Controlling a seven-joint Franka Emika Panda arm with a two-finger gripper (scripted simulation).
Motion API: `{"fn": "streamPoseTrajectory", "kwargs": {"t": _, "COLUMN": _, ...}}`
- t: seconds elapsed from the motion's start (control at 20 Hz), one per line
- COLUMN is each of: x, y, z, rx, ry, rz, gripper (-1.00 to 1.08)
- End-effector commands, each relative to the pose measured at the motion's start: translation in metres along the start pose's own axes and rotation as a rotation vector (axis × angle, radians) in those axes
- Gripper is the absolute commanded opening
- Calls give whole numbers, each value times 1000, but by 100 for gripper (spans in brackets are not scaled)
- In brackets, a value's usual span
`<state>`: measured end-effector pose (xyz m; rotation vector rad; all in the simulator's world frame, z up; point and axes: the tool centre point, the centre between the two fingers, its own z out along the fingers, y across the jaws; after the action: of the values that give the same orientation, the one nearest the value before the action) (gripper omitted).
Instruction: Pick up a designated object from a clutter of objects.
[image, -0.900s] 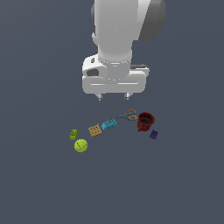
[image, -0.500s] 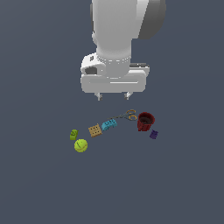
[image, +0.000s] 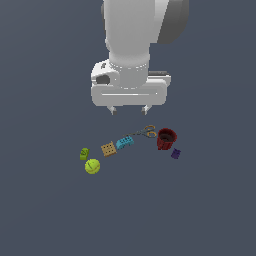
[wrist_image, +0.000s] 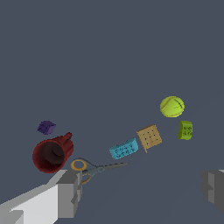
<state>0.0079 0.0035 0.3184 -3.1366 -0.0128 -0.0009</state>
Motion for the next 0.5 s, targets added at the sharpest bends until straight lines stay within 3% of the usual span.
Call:
{"fn": "streamPoseTrajectory", "kwargs": {"t": 0.0, "x": 1, "y": 3, "z": 4, "rx": 1, "ry": -1, "rz": 1, "gripper": 100}}
{"fn": "streamPoseTrajectory", "kwargs": {"t": 0.45, "x": 15, "y": 44, "z": 51, "rx": 11, "ry": 0, "rz": 9, "gripper": 100}}
